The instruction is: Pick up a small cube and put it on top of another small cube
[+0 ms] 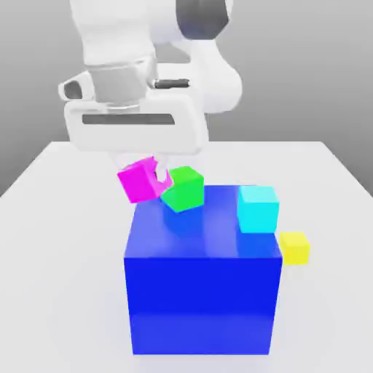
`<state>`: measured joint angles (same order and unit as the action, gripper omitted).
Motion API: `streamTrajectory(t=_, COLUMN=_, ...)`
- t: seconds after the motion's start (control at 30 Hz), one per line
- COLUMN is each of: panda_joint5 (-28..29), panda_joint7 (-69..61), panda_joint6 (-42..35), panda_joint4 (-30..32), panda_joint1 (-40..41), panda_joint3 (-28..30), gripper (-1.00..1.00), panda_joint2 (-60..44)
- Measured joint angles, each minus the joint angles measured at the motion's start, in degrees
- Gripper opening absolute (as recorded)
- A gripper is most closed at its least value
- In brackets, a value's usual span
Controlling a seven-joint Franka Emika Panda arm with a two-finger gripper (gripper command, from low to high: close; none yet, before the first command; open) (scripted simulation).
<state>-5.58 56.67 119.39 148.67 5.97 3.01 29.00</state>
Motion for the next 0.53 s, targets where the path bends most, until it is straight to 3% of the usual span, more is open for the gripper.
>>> streamTrajectory(t=0.27, panda_joint5=2.18, panda_joint7=5.66, panda_joint6=-9.30, panda_joint4=6.72, panda_joint1=-0.25, panda_joint3=-5.96, gripper=-1.00, panda_joint2=16.33)
streamTrajectory(t=0.4, panda_joint5=2.04, panda_joint7=6.21, panda_joint6=-2.61, panda_joint4=12.82, panda_joint1=-0.40, panda_joint3=-6.96, gripper=-1.00, panda_joint2=15.76)
streamTrajectory(t=0.43, panda_joint5=1.93, panda_joint7=6.19, panda_joint6=-0.56, panda_joint4=14.29, panda_joint1=-0.44, panda_joint3=-7.07, gripper=1.00, panda_joint2=15.18)
streamTrajectory(t=0.53, panda_joint5=1.89, panda_joint7=6.17, panda_joint6=-0.55, panda_joint4=14.29, panda_joint1=-0.44, panda_joint3=-7.07, gripper=1.00, panda_joint2=15.18)
